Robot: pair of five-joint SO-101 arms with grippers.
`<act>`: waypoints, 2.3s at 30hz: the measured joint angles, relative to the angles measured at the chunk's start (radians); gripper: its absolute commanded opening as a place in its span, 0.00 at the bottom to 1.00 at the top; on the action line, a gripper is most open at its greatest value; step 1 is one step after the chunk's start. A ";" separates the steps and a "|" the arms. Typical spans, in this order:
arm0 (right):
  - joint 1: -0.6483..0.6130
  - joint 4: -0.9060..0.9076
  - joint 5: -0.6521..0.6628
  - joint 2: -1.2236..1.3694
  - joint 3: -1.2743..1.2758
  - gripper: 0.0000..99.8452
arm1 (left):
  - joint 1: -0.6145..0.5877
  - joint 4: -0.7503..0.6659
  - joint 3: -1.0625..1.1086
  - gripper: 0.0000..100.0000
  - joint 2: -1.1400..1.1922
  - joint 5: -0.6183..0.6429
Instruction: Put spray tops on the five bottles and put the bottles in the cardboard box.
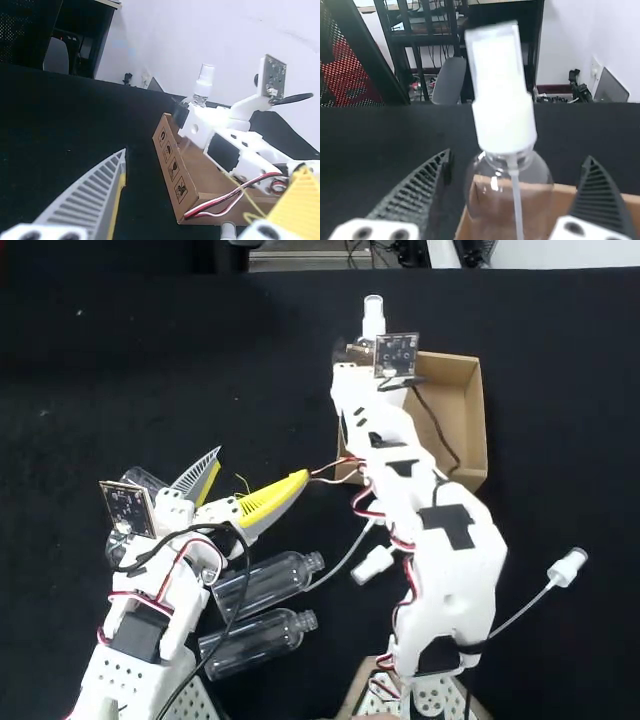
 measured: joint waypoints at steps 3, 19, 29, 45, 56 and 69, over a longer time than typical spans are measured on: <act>0.000 0.002 0.000 -0.038 0.046 0.34 | 0.000 0.000 0.000 0.46 0.000 0.000; 0.072 0.621 0.000 -0.667 0.305 0.34 | 0.000 0.000 0.000 0.46 0.000 0.000; 0.296 1.237 -0.002 -1.395 0.482 0.22 | 0.000 0.000 0.000 0.46 -0.003 0.000; 0.674 1.778 0.040 -1.461 0.353 0.29 | 0.000 0.000 0.000 0.46 -0.003 0.000; 0.977 1.763 0.068 -0.918 0.247 0.29 | 0.000 0.000 0.000 0.46 -0.003 0.000; 1.039 1.536 0.118 -0.577 0.209 0.29 | 0.000 0.000 0.000 0.46 -0.003 0.000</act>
